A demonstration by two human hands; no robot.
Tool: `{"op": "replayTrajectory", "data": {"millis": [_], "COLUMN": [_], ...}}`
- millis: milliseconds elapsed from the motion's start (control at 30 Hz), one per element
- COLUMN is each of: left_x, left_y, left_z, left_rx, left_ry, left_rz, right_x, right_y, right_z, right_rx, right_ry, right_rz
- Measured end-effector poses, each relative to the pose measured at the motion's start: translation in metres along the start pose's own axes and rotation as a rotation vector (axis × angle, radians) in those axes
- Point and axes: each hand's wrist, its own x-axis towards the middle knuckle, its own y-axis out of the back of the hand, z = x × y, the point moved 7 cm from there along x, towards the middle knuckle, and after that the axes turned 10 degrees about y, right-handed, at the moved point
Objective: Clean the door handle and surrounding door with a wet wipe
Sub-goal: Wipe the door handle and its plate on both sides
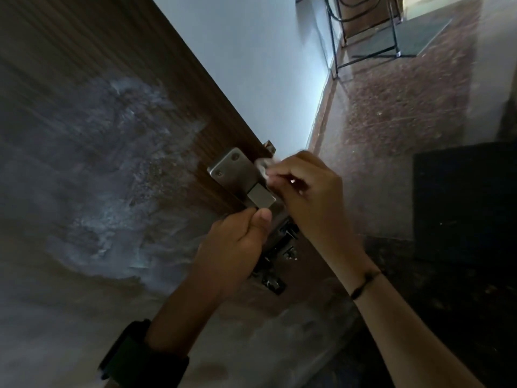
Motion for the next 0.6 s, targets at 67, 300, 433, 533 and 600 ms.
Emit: {"op": "replayTrajectory", "data": {"millis": [67, 300, 433, 533, 600], "left_x": [0.003, 0.006, 0.007, 0.008, 0.008], "left_y": [0.0, 0.001, 0.0, 0.001, 0.002], "left_z": [0.001, -0.002, -0.004, -0.004, -0.003], "left_rx": [0.023, 0.001, -0.054, -0.056, -0.06], "left_ry": [0.0, 0.038, 0.044, 0.028, 0.014], "left_rz": [-0.02, -0.027, -0.017, -0.014, -0.009], "right_x": [-0.005, -0.073, -0.086, -0.089, -0.087], "right_y": [-0.004, -0.03, -0.051, -0.058, -0.062], "right_z": [0.004, 0.044, 0.032, 0.022, 0.018], "right_rx": [-0.017, 0.348, 0.378, 0.384, 0.443], "right_ry": [-0.022, -0.653, -0.759, -0.746, -0.745], "right_rz": [0.08, 0.445, 0.524, 0.52, 0.488]}}
